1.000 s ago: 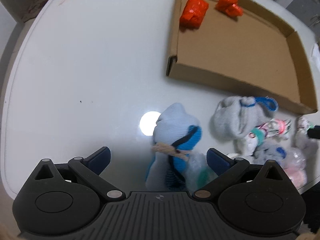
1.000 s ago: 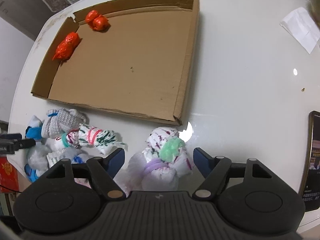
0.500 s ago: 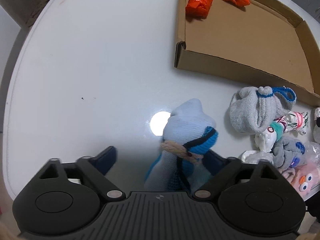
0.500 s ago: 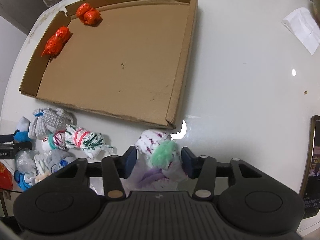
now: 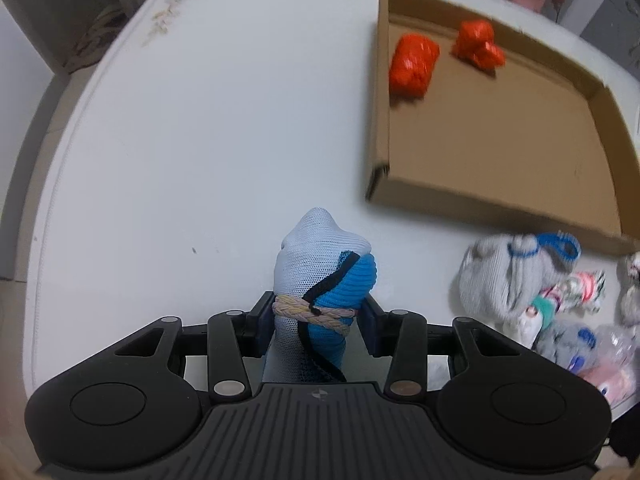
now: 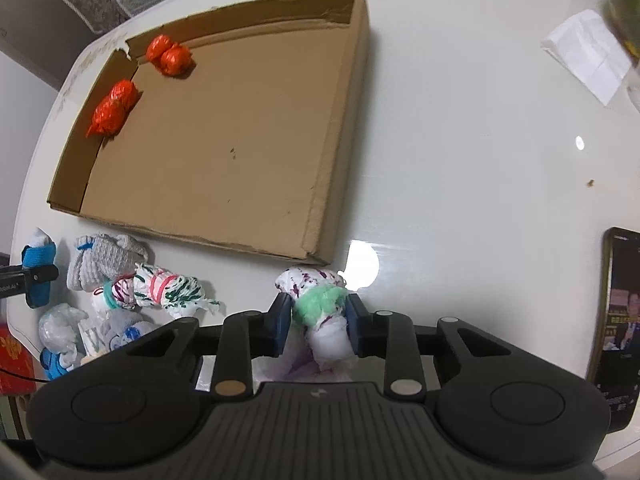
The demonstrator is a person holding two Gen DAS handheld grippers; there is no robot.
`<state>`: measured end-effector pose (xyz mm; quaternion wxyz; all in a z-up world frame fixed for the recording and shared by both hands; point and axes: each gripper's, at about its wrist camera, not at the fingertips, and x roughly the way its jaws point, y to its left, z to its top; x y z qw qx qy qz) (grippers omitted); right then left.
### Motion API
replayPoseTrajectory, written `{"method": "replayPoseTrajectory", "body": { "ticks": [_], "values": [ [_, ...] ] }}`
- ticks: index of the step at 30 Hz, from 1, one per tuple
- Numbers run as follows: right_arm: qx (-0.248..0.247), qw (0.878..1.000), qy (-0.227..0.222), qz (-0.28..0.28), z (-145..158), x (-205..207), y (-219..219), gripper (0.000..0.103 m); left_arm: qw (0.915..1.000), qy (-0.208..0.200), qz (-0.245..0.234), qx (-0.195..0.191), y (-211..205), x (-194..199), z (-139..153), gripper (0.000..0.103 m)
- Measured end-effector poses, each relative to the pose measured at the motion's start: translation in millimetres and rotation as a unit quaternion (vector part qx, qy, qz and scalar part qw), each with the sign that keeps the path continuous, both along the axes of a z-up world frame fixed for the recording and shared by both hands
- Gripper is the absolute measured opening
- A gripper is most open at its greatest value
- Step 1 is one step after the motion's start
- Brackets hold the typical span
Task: Organize objects
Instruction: 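Grasp the blue-white rolled sock with left gripper while right grasps white-green roll, then place the sock and white-green roll into the tray beside the orange bundles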
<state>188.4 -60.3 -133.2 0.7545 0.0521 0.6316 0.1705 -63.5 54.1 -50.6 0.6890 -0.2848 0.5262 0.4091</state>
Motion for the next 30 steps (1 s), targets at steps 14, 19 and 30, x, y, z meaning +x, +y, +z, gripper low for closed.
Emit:
{"method": "replayPoseTrajectory", "body": {
  "ticks": [14,19,30],
  "values": [
    [0.030,0.999,-0.033,-0.025,31,-5,-40,0.025,0.9976,-0.044,-0.006,0.054,13,19,43,0.050],
    [0.067,0.991,-0.098,-0.060,70,19,-47,0.025,0.9921,-0.079,-0.038,0.089,9,42,81,0.050],
    [0.144,0.974,-0.169,0.034,118,65,7,0.025,0.9854,-0.112,-0.093,0.088,26,125,73,0.050]
  ]
}}
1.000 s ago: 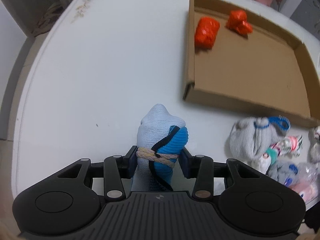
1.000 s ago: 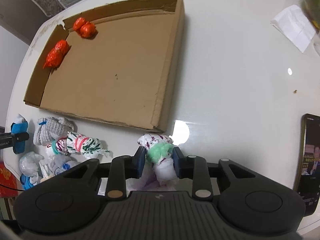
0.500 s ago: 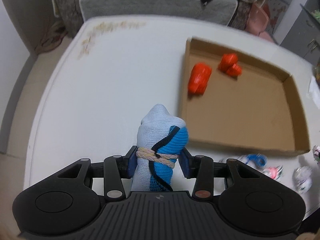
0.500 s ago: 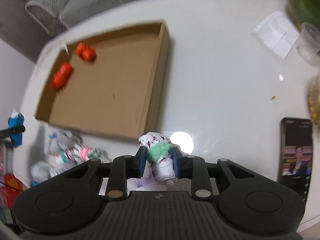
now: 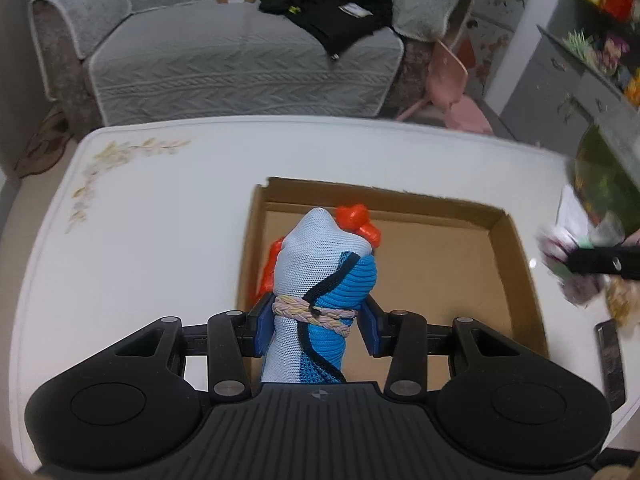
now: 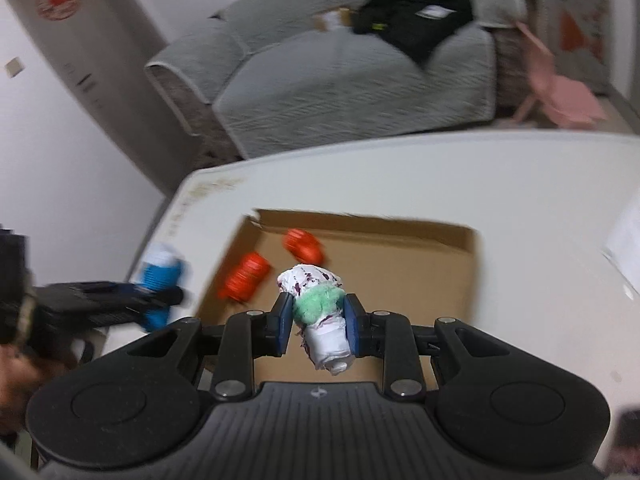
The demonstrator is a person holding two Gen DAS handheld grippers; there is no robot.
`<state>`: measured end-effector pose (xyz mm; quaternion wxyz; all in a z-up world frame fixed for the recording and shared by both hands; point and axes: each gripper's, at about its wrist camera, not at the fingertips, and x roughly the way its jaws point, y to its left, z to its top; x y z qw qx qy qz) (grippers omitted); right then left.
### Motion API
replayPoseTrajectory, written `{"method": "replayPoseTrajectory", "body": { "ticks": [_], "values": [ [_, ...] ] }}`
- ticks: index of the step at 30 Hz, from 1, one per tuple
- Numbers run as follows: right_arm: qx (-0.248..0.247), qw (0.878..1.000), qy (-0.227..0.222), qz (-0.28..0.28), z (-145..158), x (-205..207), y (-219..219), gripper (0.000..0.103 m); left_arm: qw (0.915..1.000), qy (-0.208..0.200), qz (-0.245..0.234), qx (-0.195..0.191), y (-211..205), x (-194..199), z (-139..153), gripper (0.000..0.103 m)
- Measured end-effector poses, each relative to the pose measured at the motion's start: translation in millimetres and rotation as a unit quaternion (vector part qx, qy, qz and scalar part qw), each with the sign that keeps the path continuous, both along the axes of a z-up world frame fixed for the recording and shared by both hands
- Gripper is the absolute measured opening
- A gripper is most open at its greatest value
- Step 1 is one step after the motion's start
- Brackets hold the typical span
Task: Organize objects
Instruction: 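Place the sock and white-green roll into the tray beside the orange bundles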
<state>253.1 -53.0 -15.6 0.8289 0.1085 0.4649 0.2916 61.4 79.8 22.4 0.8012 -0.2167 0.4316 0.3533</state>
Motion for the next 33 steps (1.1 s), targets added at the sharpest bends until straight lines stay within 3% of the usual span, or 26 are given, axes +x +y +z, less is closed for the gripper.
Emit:
{"method": "replayPoseTrajectory", "body": {
  "ticks": [4,8,13,27,33],
  "values": [
    [-0.006,1.000,0.006,0.027,-12,12,31,0.025,0.9997,0.015,-0.007,-0.018,12,12,-27,0.050],
    [-0.016,0.998,0.034,0.041,-34,27,38,0.025,0.9982,0.034,-0.003,-0.049,26,19,-60,0.050],
    [-0.034,0.997,0.050,0.053,-57,46,49,0.025,0.9969,0.052,0.003,-0.059,39,23,-91,0.050],
    [-0.029,0.997,0.066,0.036,-86,73,73,0.025,0.9968,0.072,-0.020,0.028,48,55,-102,0.051],
    [-0.038,0.996,0.072,0.034,-94,73,79,0.026,0.9970,0.071,-0.018,0.025,50,56,-102,0.051]
  ]
}}
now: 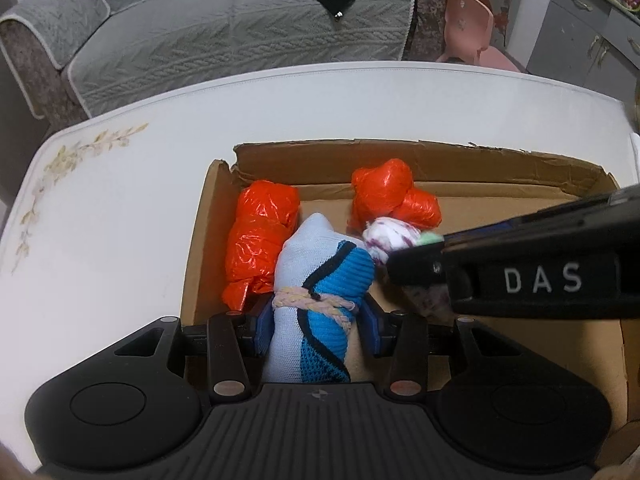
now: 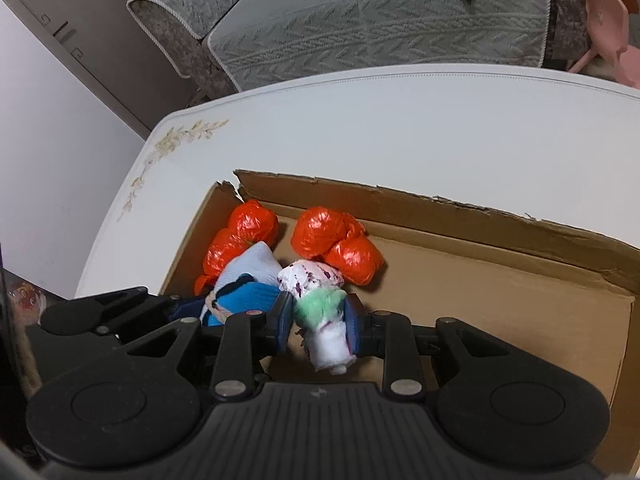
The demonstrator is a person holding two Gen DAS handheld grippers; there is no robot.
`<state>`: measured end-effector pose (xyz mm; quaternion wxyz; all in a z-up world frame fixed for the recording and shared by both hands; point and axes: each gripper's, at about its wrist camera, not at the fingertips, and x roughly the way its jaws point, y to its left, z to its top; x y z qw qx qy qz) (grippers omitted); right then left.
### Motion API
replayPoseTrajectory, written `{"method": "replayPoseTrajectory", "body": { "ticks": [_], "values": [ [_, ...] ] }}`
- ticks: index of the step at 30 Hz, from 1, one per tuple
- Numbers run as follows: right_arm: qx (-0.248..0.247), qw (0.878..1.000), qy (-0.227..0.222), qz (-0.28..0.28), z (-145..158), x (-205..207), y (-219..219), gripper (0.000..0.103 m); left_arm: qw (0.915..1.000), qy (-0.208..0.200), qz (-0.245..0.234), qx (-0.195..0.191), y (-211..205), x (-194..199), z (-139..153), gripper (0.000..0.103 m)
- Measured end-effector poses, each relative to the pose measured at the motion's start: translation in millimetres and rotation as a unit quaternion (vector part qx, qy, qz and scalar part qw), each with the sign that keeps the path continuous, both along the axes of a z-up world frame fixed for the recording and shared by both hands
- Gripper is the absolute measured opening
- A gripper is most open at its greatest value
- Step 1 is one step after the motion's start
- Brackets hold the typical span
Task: Organize objects
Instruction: 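Place the sock and white-green roll into the tray beside the orange bundles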
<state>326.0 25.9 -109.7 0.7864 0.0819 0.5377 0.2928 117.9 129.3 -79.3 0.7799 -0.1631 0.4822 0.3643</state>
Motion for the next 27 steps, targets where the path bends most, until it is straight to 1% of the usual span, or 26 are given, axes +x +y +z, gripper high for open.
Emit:
{"method": "replayPoseTrajectory", "body": {
  "ticks": [3,5,7,8,9,10,12,13,15,17,18,20,23,27],
  "values": [
    [-0.001,1.000,0.005,0.003,0,-1,-1,0.028,1.0000,0.001,-0.002,-0.004,-1,1,1,0.052],
    [-0.001,1.000,0.006,0.004,2,-2,-2,0.030,1.0000,0.001,-0.001,-0.004,-1,0,2,0.052],
    [0.000,1.000,0.007,0.005,3,-2,-3,0.034,1.0000,0.002,0.000,-0.003,-1,0,3,0.058],
    [-0.002,1.000,0.006,0.005,5,-3,-3,0.035,1.0000,0.003,0.001,-0.004,-2,0,4,0.068],
    [-0.004,1.000,0.005,0.007,6,-3,-4,0.039,1.0000,0.003,0.000,-0.004,-2,0,5,0.078],
    [-0.007,1.000,0.003,0.009,9,-4,-5,0.044,1.0000,0.003,-0.002,-0.004,-3,-1,7,0.078],
    [-0.016,1.000,0.000,0.014,15,-5,-6,0.047,1.0000,0.008,-0.004,-0.004,-2,-1,10,0.081],
    [-0.020,1.000,0.001,0.017,17,-5,-7,0.051,0.9999,0.009,0.000,-0.012,-2,-2,11,0.082],
    [-0.033,0.999,0.007,0.026,21,-5,-7,0.054,0.9993,0.011,0.011,-0.035,-1,-2,13,0.088],
    [-0.054,0.998,0.005,0.036,24,-6,-5,0.054,0.9984,0.032,0.016,-0.044,-3,0,12,0.089],
    [-0.066,0.997,0.008,0.043,24,-7,-3,0.056,0.9979,0.038,0.017,-0.050,-3,0,12,0.089],
    [-0.079,0.995,0.009,0.052,25,-9,-1,0.057,0.9970,0.041,0.023,-0.061,-3,-2,10,0.089],
    [-0.088,0.994,0.015,0.058,23,-12,0,0.058,0.9967,0.050,0.027,-0.059,-5,-5,12,0.089],
    [-0.092,0.994,0.014,0.055,28,-14,-2,0.060,0.9964,0.042,0.032,-0.066,-5,-13,20,0.089]
  ]
}}
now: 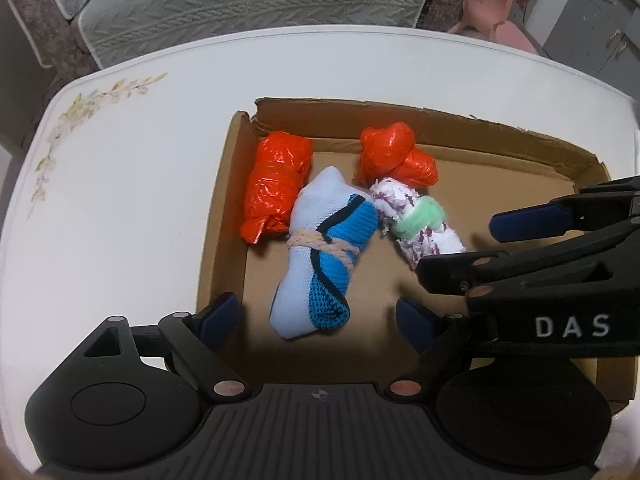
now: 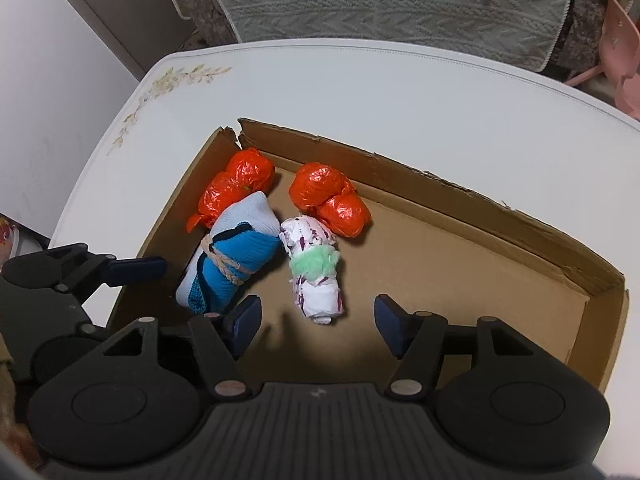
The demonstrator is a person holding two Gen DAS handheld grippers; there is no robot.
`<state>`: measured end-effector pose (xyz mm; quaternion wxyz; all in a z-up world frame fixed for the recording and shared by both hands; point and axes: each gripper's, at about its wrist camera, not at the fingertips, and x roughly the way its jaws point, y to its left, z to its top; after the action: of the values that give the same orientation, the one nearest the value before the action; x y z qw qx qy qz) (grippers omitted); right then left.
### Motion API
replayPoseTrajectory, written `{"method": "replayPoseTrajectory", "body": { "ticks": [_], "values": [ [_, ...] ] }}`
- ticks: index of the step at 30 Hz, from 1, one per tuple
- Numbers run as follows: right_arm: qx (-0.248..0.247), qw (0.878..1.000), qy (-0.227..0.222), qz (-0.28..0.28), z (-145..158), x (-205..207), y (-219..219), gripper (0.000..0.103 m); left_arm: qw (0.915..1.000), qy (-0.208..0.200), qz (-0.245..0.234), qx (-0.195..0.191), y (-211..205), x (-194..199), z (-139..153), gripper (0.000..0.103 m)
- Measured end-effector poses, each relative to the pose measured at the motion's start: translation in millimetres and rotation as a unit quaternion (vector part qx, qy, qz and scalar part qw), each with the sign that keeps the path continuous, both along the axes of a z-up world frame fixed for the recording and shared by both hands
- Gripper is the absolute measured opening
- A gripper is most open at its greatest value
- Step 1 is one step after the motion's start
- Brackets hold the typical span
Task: Organize objects
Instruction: 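Place the sock and white-green roll into the tray beside the orange bundles, then grasp the blue knit sock with left gripper while right grasps bubble-wrap bundle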
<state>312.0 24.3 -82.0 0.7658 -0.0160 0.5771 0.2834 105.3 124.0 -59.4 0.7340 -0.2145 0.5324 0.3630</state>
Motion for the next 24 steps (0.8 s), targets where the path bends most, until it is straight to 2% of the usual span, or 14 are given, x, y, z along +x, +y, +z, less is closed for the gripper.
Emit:
{"method": "replayPoseTrajectory", "body": {
  "ticks": [6,17,24],
  "values": [
    [-0.001,1.000,-0.009,-0.001,13,-8,-7,0.065,0.9999,-0.006,-0.008,-0.006,-10,-11,16,0.089],
    [0.008,1.000,-0.004,-0.008,24,-31,-24,0.067,0.9998,-0.011,-0.015,-0.002,-35,-22,45,0.090],
    [0.016,1.000,-0.016,-0.012,37,-42,-34,0.069,0.9998,-0.009,-0.017,0.004,-51,-37,63,0.090]
  ]
}}
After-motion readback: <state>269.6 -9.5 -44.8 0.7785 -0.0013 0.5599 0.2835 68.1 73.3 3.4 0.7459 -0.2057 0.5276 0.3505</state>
